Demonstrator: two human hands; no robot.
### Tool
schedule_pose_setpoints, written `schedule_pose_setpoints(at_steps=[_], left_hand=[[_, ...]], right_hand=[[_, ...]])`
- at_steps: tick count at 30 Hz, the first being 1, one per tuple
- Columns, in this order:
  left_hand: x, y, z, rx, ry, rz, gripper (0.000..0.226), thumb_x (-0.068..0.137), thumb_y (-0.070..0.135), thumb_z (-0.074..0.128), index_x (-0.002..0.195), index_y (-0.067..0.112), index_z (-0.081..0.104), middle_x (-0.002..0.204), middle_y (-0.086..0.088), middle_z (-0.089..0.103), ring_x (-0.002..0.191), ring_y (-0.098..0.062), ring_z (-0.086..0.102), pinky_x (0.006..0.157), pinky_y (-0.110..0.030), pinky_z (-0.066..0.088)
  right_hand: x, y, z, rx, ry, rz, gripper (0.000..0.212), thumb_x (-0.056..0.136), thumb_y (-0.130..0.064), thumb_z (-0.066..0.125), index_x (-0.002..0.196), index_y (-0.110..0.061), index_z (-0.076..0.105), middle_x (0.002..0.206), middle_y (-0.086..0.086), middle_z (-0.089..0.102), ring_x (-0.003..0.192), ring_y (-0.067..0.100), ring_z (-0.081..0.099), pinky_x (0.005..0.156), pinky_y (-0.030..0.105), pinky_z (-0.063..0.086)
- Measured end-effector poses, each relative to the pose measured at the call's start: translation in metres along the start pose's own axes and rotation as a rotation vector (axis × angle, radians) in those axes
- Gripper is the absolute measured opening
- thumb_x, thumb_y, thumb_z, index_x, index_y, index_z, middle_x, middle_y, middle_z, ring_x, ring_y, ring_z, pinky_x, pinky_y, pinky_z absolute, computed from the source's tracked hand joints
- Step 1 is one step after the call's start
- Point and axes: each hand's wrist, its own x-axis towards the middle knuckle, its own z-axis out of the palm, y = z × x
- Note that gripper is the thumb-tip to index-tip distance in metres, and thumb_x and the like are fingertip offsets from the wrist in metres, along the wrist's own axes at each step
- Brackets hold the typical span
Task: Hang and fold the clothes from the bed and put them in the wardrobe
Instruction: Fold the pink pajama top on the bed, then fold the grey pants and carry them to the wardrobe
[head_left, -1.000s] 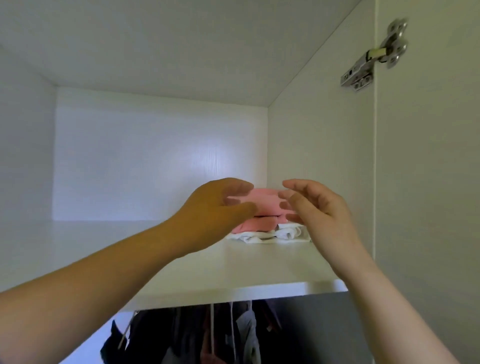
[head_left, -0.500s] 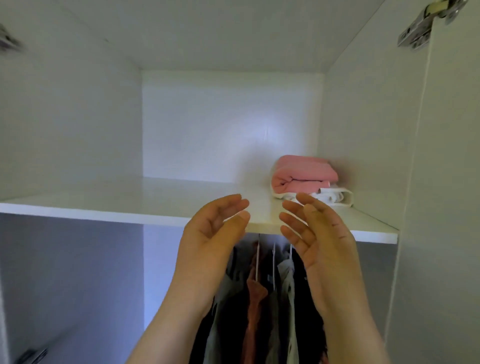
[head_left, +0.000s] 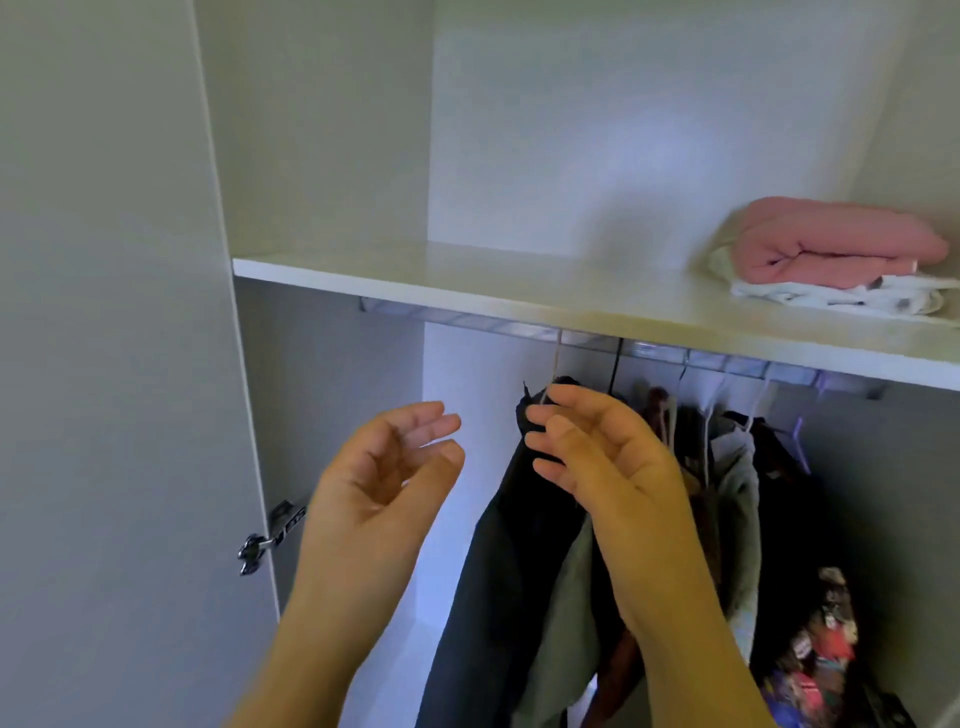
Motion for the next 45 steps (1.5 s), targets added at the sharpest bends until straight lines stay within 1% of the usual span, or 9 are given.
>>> schedule_pose_setpoints(at_steps=[3,8,11,14,20,26,32,39,45], left_hand=[[-0.002,-0.008,-0.026,0.041,0.042,-0.005,0.025,0.086,0.008,0.067,0.105,0.024,0.068,0.103,0.009,0.074,0.097,-0.004,0.068,0.079,-0.010,0.050],[-0.007,-0.010,-0.065,0.107,0.157,-0.004,0.025,0.086,0.006,0.066,0.107,0.018,0.067,0.105,0.004,0.074,0.100,-0.006,0.068,0.082,-0.013,0.051],[-0.017,-0.007,-0.088,0.161,0.265,-0.001,0.025,0.086,0.005,0.069,0.105,0.020,0.067,0.104,0.004,0.074,0.098,-0.010,0.069,0.074,-0.012,0.052],[-0.021,0.001,-0.099,0.255,0.392,0.026,0.027,0.079,0.017,0.071,0.105,0.022,0.067,0.104,0.006,0.074,0.098,-0.008,0.069,0.078,-0.013,0.051],[-0.046,0.011,-0.120,0.468,0.677,0.038,0.023,0.088,0.008,0.065,0.105,0.023,0.067,0.104,0.010,0.074,0.098,-0.006,0.068,0.078,-0.012,0.051],[-0.101,0.035,-0.143,0.599,0.934,0.043,0.023,0.088,0.007,0.064,0.107,0.020,0.067,0.103,0.008,0.074,0.096,-0.007,0.069,0.083,-0.019,0.055],[-0.158,0.063,-0.172,0.626,1.110,0.058,0.024,0.087,0.006,0.066,0.108,0.018,0.067,0.102,0.006,0.074,0.094,-0.007,0.069,0.076,-0.015,0.054],[-0.238,0.103,-0.225,0.665,1.287,0.055,0.022,0.087,0.010,0.066,0.107,0.020,0.068,0.099,0.006,0.074,0.090,-0.006,0.069,0.070,-0.011,0.052],[-0.293,0.133,-0.287,0.717,1.414,0.017,0.020,0.088,0.014,0.067,0.105,0.025,0.067,0.099,0.009,0.074,0.092,-0.005,0.069,0.075,-0.021,0.054]], right_hand=[[-0.006,0.016,0.022,-0.015,-0.017,0.048,0.020,0.091,-0.019,0.063,0.107,-0.028,0.069,0.107,-0.006,0.073,0.101,0.014,0.069,0.082,0.022,0.056],[-0.005,0.034,0.060,0.064,-0.102,0.103,0.018,0.089,-0.023,0.069,0.106,-0.025,0.070,0.104,-0.004,0.073,0.099,0.012,0.070,0.087,0.022,0.055],[-0.004,0.045,0.091,0.119,-0.233,0.147,0.024,0.081,-0.031,0.068,0.104,-0.027,0.071,0.103,-0.005,0.074,0.099,0.011,0.070,0.092,0.031,0.056],[0.007,0.053,0.116,0.170,-0.359,0.159,0.026,0.080,-0.036,0.065,0.104,-0.030,0.070,0.105,-0.006,0.074,0.101,0.011,0.069,0.098,0.040,0.052],[0.008,0.079,0.162,0.298,-0.627,0.219,0.028,0.081,-0.034,0.064,0.107,-0.024,0.068,0.104,-0.005,0.073,0.100,0.015,0.069,0.097,0.042,0.053],[-0.037,0.079,0.216,0.392,-0.920,0.243,0.019,0.088,-0.025,0.067,0.107,-0.023,0.067,0.102,-0.003,0.073,0.100,0.017,0.068,0.095,0.043,0.054],[-0.091,0.059,0.263,0.397,-1.171,0.217,0.017,0.093,-0.028,0.064,0.109,-0.026,0.067,0.106,-0.006,0.072,0.103,0.012,0.067,0.097,0.043,0.053],[-0.173,0.027,0.329,0.422,-1.354,0.197,0.015,0.094,-0.026,0.063,0.109,-0.028,0.066,0.106,-0.005,0.071,0.102,0.013,0.067,0.096,0.043,0.053],[-0.238,0.005,0.396,0.445,-1.402,0.202,0.014,0.094,-0.024,0.062,0.107,-0.026,0.066,0.104,-0.002,0.071,0.095,0.015,0.068,0.094,0.046,0.053]])
